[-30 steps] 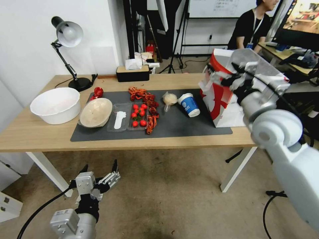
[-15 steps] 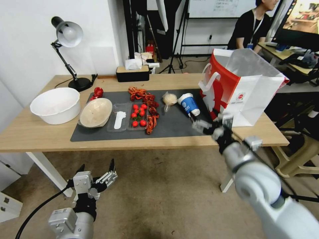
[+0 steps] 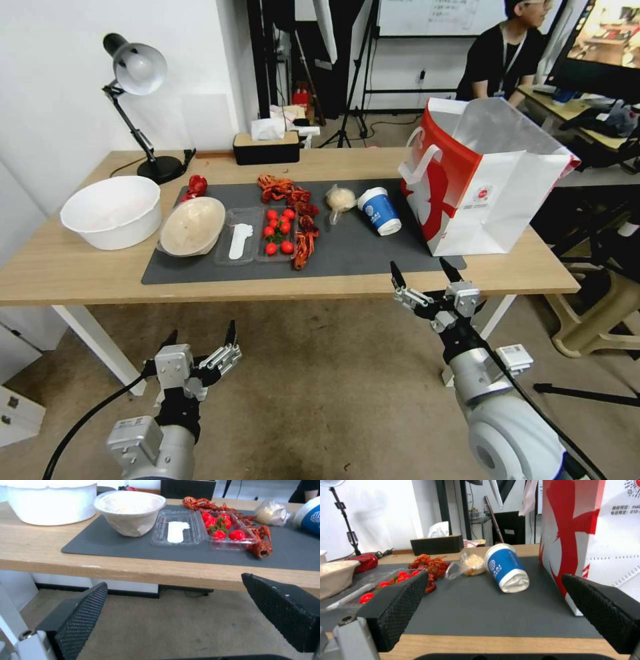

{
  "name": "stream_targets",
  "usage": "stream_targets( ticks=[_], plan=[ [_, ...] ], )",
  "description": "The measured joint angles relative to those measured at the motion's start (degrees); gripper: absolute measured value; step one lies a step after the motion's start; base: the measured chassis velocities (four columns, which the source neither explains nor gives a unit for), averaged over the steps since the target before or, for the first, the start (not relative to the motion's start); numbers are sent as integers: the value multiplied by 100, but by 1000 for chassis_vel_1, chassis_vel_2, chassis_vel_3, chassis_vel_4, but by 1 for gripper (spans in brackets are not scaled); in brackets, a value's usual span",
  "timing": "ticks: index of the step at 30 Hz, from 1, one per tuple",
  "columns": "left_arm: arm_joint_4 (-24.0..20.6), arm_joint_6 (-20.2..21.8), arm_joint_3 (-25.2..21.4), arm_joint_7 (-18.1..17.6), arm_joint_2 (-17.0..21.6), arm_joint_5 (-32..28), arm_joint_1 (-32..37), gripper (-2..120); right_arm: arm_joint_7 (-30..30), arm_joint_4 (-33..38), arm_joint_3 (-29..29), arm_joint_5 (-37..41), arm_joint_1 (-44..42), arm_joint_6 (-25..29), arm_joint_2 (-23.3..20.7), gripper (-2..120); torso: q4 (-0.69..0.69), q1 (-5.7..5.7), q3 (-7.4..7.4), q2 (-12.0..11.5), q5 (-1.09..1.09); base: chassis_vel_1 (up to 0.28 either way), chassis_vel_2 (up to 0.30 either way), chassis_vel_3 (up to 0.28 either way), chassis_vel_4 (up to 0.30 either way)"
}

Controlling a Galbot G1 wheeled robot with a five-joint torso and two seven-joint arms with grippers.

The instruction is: Pick up the trash from the table and place it into the takeout bag.

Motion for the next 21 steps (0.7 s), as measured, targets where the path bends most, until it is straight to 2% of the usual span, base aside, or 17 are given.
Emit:
stream_targets(
  ticks=[13,21],
  plan=[
    [-8,3,-18,8,-17,-16,-31,100,-5,-108,-132,-168,-14,63,166,100,-1,0,0,0,0,0,0,0,0],
    [28,7,6,9,-29,-2,-79,100,-36,-509,-348,36,934,-249,85,100,0,0,0,0,0,0,0,0,0]
  ],
)
